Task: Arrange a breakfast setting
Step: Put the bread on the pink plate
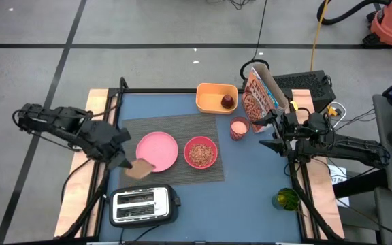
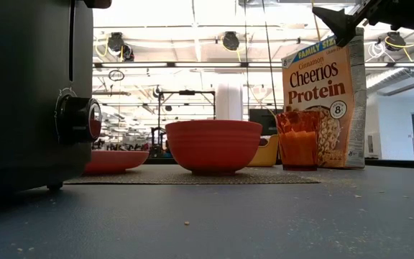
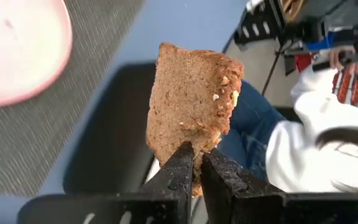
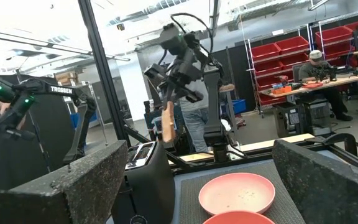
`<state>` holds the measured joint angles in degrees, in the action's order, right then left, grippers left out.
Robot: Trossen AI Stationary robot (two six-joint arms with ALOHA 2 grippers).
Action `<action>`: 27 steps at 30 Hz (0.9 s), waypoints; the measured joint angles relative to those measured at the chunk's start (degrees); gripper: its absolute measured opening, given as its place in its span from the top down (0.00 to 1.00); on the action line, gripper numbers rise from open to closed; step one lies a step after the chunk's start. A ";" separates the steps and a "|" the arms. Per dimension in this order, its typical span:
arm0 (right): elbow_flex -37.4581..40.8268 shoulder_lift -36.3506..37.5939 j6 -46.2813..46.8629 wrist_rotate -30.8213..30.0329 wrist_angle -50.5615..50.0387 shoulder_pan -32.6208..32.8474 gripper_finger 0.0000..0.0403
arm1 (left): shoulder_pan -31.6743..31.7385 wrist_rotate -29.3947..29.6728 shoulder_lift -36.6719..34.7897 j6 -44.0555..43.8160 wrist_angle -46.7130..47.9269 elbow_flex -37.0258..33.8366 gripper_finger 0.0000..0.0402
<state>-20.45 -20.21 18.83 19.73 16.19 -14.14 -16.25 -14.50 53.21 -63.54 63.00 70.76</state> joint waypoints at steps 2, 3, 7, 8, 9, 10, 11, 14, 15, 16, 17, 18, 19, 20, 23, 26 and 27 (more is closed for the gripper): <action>0.00 0.00 0.00 0.00 0.01 0.01 0.02 | 2.73 0.00 0.02 2.64 0.00 0.00 0.94; 0.00 -0.02 0.00 0.00 0.01 0.01 0.02 | 4.04 0.00 0.02 4.08 0.00 0.00 0.94; 0.00 0.00 0.00 0.02 0.01 0.00 0.02 | 9.04 -0.02 0.51 10.24 0.00 0.07 0.94; 0.00 0.00 0.00 0.02 0.01 0.00 0.02 | 10.26 -0.02 0.84 11.77 0.00 0.07 0.94; 0.00 0.00 0.00 0.02 -0.01 0.00 0.02 | 11.35 0.00 1.22 13.43 0.00 0.07 0.94; 0.00 0.00 0.00 0.02 0.00 0.01 0.02 | 12.34 -0.03 1.76 15.10 -0.02 0.07 0.94; 0.00 0.00 0.00 0.02 0.01 0.01 0.02 | 13.44 -0.26 2.45 16.85 -0.02 0.07 0.94; 0.00 -0.02 0.00 0.04 0.01 0.01 0.02 | 16.54 -2.97 5.08 22.62 -0.02 0.07 0.94; 0.00 0.00 0.00 0.04 0.01 0.00 0.02 | 17.54 -4.13 6.16 24.25 -0.03 0.07 0.94; 0.00 0.00 0.00 0.04 -0.01 0.00 0.02 | 18.51 -5.25 7.21 25.86 -0.02 0.07 0.94; 0.00 0.00 0.00 0.04 -0.01 0.00 0.02 | 19.44 -6.35 8.25 27.59 -0.03 0.07 0.94; 0.00 0.00 0.00 0.04 -0.01 0.01 0.02 | 20.38 -7.45 9.40 29.30 -0.02 0.07 0.94; 0.00 0.00 0.00 0.04 -0.01 0.01 0.02 | 21.25 -8.68 10.60 31.12 -0.02 0.07 0.94; 0.00 0.00 0.00 0.05 -0.01 0.01 0.02 | 22.16 -9.93 11.79 33.06 0.03 0.07 0.94; 0.00 0.00 0.00 0.07 -0.01 0.01 0.02 | 24.97 -12.66 15.03 38.82 0.86 0.07 0.94; 0.00 0.00 0.00 0.07 -0.01 -0.01 0.02 | 28.19 -15.08 18.04 44.09 3.18 0.07 0.94; 0.00 0.00 0.00 0.07 -0.01 -0.01 0.02 | 29.27 -15.81 18.97 45.75 4.57 0.07 0.94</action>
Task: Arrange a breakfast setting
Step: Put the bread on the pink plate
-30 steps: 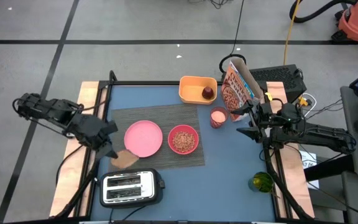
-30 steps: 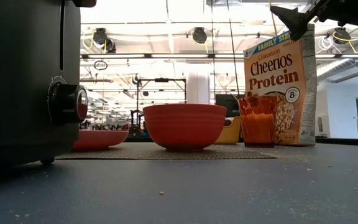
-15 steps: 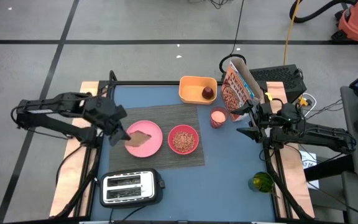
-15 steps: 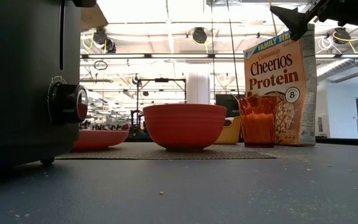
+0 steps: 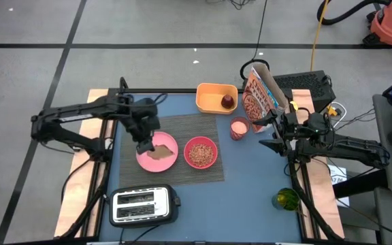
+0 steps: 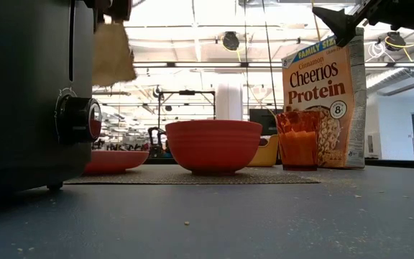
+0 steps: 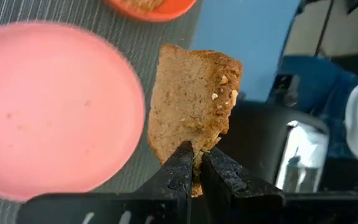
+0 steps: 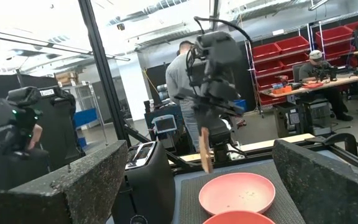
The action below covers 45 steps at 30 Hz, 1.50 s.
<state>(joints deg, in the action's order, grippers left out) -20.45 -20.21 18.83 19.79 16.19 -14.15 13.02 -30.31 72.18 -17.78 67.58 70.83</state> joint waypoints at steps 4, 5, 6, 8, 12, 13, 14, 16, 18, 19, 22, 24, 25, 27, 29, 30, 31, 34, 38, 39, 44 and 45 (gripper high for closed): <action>0.00 0.00 0.00 0.02 -0.04 0.02 0.02 | 4.20 -1.36 3.20 5.73 3.46 0.00 0.94; 0.00 0.00 0.00 0.02 -0.04 0.02 0.02 | 5.07 -1.96 3.89 7.06 3.47 0.00 0.94; 0.00 0.00 0.00 0.02 -0.04 0.01 0.02 | 5.97 -2.89 4.50 8.44 3.26 0.00 0.94; 0.00 0.00 0.00 0.02 -0.14 0.02 0.02 | 7.87 -4.35 5.80 11.17 3.25 0.00 0.94; 0.00 0.00 0.00 0.02 -0.22 0.02 0.02 | 11.25 -6.07 8.29 15.86 3.32 -0.17 0.94; 0.00 0.00 0.00 0.04 -0.22 0.02 0.02 | 12.07 -7.05 8.76 16.93 3.15 -0.50 0.94; 0.00 0.00 0.00 0.03 -0.22 0.01 0.02 | 12.83 -8.15 9.21 17.67 3.12 -1.01 0.94; 0.00 -0.02 0.00 0.04 -0.24 0.01 0.02 | 14.33 -9.42 9.79 18.83 3.10 -3.03 0.94; 0.00 0.00 0.00 0.04 -0.24 0.01 0.02 | 15.68 -11.21 10.10 19.64 3.06 -5.81 0.94; 0.00 0.00 0.00 0.04 -0.24 0.02 0.02 | 16.28 -12.17 10.08 19.68 2.99 -7.41 0.94; 0.00 0.00 0.00 0.04 -0.26 0.02 0.02 | 17.69 -14.72 10.10 20.08 2.30 -12.26 0.94; 0.00 0.00 -0.02 0.04 -0.26 0.00 0.02 | 18.41 -15.02 10.06 20.63 1.40 -15.01 0.94; 0.00 -0.01 -0.02 0.04 -0.26 0.00 0.02 | 18.64 -15.20 10.06 20.65 0.21 -16.37 0.94; 0.00 0.00 0.00 0.04 -0.26 0.00 0.02 | 19.10 -16.04 10.06 20.55 -2.79 -18.81 0.94; 0.00 0.00 -0.02 0.04 -0.26 0.01 0.02 | 19.49 -16.63 10.06 20.50 -5.46 -20.69 0.94; 0.00 0.00 -0.02 0.04 -0.26 0.00 0.02 | 19.65 -16.65 10.06 20.48 -6.96 -21.48 0.94; 0.00 0.00 -0.02 0.04 -0.26 0.01 0.02 | 19.83 -16.64 10.06 20.46 -8.31 -22.25 0.94; 0.00 0.00 -0.02 0.04 -0.26 0.01 0.02 | 20.26 -16.58 10.06 19.93 -11.94 -23.82 0.94; 0.00 0.00 -0.02 0.04 -0.26 0.00 0.02 | 20.76 -12.74 10.06 19.35 -14.82 -25.08 0.94; 0.00 0.00 -0.02 0.04 -0.26 0.01 0.02 | 20.80 -11.06 10.06 19.49 -14.99 -25.11 0.94; 0.00 -0.01 -0.02 0.04 -0.26 0.01 0.02 | 20.78 0.66 10.06 18.95 -15.22 -25.11 0.94; 0.00 0.00 -0.02 0.03 -0.26 0.00 0.02 | 20.78 2.81 10.06 18.52 -15.22 -25.11 0.94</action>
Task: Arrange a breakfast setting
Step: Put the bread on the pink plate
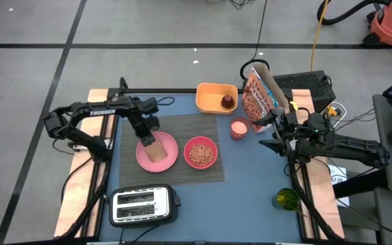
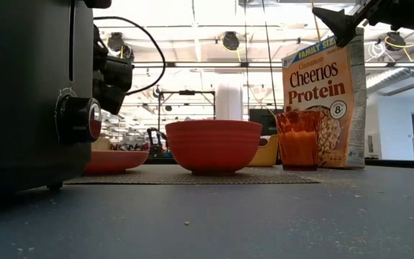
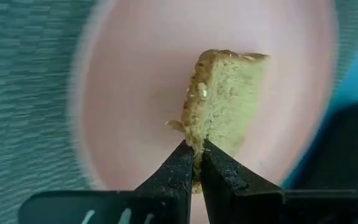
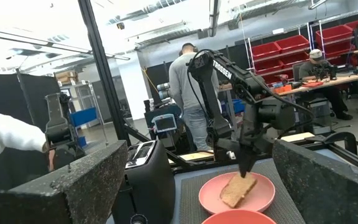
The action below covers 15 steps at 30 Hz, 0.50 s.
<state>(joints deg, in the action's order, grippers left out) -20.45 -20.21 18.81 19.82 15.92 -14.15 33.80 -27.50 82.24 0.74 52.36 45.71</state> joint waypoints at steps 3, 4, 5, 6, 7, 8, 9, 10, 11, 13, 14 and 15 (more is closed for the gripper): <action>0.00 -0.02 0.00 0.02 0.00 0.02 0.02 | 0.00 3.42 0.00 -1.06 -0.02 0.00 0.94; 0.00 0.00 0.00 0.02 0.00 0.00 0.02 | -0.01 3.56 0.00 -0.96 -0.07 0.00 0.94; 0.00 0.00 0.00 0.01 0.00 0.01 0.02 | -0.02 3.57 0.00 -0.89 -0.17 0.00 0.94; 0.00 0.00 0.00 0.01 0.00 0.02 0.02 | -0.02 3.57 0.00 -1.14 -0.22 0.00 0.94; 0.00 0.00 0.00 0.00 0.00 0.02 0.02 | -0.02 3.57 0.00 -1.56 -0.20 0.00 0.94; 0.00 0.00 0.00 0.02 0.00 0.02 0.02 | -0.05 3.55 0.00 -2.20 -0.22 0.00 0.93; 0.00 0.00 0.00 0.01 0.00 -0.01 0.02 | -0.09 3.56 0.00 -2.87 -0.21 0.00 0.93; 0.00 -0.01 0.00 0.00 0.00 0.00 0.02 | -0.19 3.55 0.00 -3.35 -0.20 -0.02 0.93; 0.00 -0.02 0.00 0.01 0.00 0.01 0.02 | -0.32 3.57 0.00 -3.93 -0.20 0.00 0.92; 0.00 -0.02 0.00 0.00 0.00 0.02 0.02 | -0.66 3.56 0.00 -4.61 -0.20 0.00 0.88; 0.00 -0.01 0.00 -0.01 0.00 0.01 0.02 | -0.92 3.55 0.00 -5.02 -0.20 0.00 0.86; 0.00 -0.01 -0.01 -0.01 0.00 0.00 0.02 | -1.14 3.55 0.00 -5.46 -0.21 0.00 0.83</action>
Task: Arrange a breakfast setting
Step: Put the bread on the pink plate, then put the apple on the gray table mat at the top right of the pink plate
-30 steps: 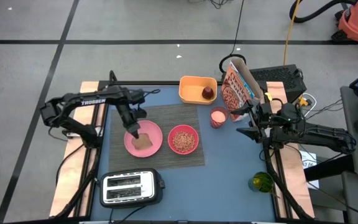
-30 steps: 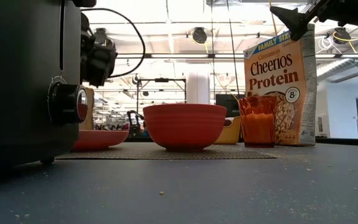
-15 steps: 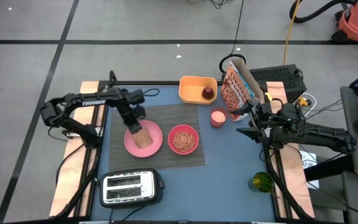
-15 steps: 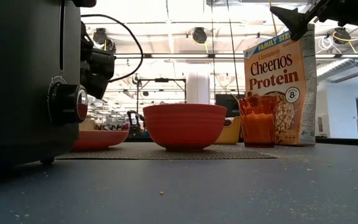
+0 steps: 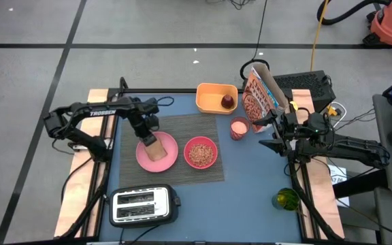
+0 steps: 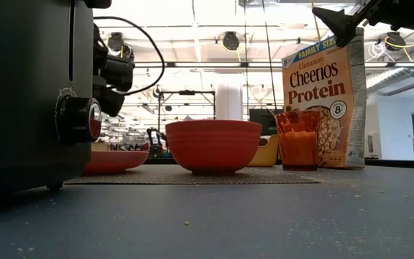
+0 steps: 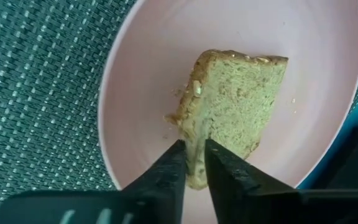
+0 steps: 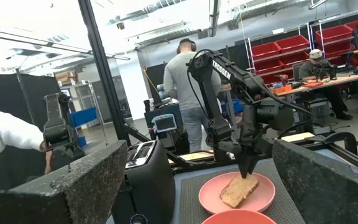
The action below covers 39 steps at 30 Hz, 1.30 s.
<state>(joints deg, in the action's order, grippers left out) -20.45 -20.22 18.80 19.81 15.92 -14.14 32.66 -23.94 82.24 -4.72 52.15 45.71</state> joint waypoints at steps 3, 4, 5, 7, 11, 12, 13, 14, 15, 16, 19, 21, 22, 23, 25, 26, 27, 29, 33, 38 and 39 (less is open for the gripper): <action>0.00 0.01 0.00 0.01 0.00 0.00 0.02 | -0.92 0.00 0.00 -0.81 -0.05 0.00 0.75; 0.00 0.01 0.01 0.02 0.00 -0.01 0.02 | -1.20 0.00 0.00 -1.29 -0.19 -0.02 0.72; 0.00 0.00 0.00 0.01 0.00 0.00 0.02 | -1.48 0.01 0.00 -1.62 -0.35 -0.02 0.69; 0.00 0.01 0.00 0.00 0.00 0.00 0.02 | -2.06 0.02 0.00 -1.73 -0.47 -0.01 0.63; 0.00 0.00 0.01 0.00 0.00 0.01 0.02 | -2.64 0.02 0.00 -1.82 -2.17 -0.02 0.53; 0.00 -0.01 0.00 0.01 0.00 0.01 0.02 | -2.73 0.02 0.00 -1.71 -2.73 -0.02 0.51; 0.00 0.00 0.00 0.00 0.00 0.00 0.02 | -2.75 0.03 0.00 -1.60 -3.15 -0.01 0.49; 0.00 0.00 0.00 0.00 0.00 -0.01 0.02 | -2.75 0.04 0.00 -1.58 -3.17 0.09 0.48; 0.00 0.00 -0.01 0.00 0.00 0.00 0.02 | -2.75 0.04 0.00 -1.59 -3.04 0.32 0.48; 0.00 0.00 -0.01 0.01 0.00 0.00 0.02 | -2.72 0.04 0.00 -1.58 -3.05 0.64 0.48; 0.00 0.01 -0.01 0.00 0.00 0.01 0.02 | -2.70 0.04 -0.18 -1.97 -2.80 1.90 0.47; 0.00 0.01 -0.01 0.00 0.00 -0.01 0.02 | -2.70 0.03 -0.31 -3.31 -2.68 3.49 0.47; 0.00 0.01 0.01 0.00 0.00 0.01 0.02 | -2.70 0.04 -0.31 -3.96 -2.78 4.55 0.47; 0.00 0.00 0.00 0.01 0.00 0.01 0.02 | -2.70 0.04 -0.31 -4.63 -2.80 5.67 0.47; 0.00 0.01 0.01 0.00 0.00 -0.01 0.02 | -2.70 0.04 -0.31 -5.69 -3.09 8.33 0.47; 0.00 0.01 -0.07 0.00 0.00 -0.01 0.02 | -2.71 0.04 -0.31 -6.59 -4.68 9.61 0.47; 0.00 0.00 -0.21 0.00 0.01 0.00 0.02 | -2.83 0.04 -0.31 -7.80 -7.01 10.65 0.47; 0.00 0.01 -0.63 0.00 0.00 0.01 0.02 | -3.06 0.05 -0.31 -10.11 -14.44 12.18 0.47; 0.00 0.00 -1.91 0.00 0.02 0.00 0.02 | -3.16 0.07 -0.19 -13.30 -40.87 13.11 0.47; 0.00 0.01 -1.91 0.00 0.02 0.01 0.02 | -3.18 1.51 4.12 -17.47 -67.32 13.77 0.47; 0.00 0.00 -1.91 0.00 0.02 -0.01 0.02 | -3.18 1.54 5.57 -17.68 -68.11 15.01 0.47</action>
<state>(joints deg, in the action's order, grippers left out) -20.45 -20.22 16.88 19.81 15.94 -14.15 29.47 -22.41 87.81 -22.40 -15.97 60.73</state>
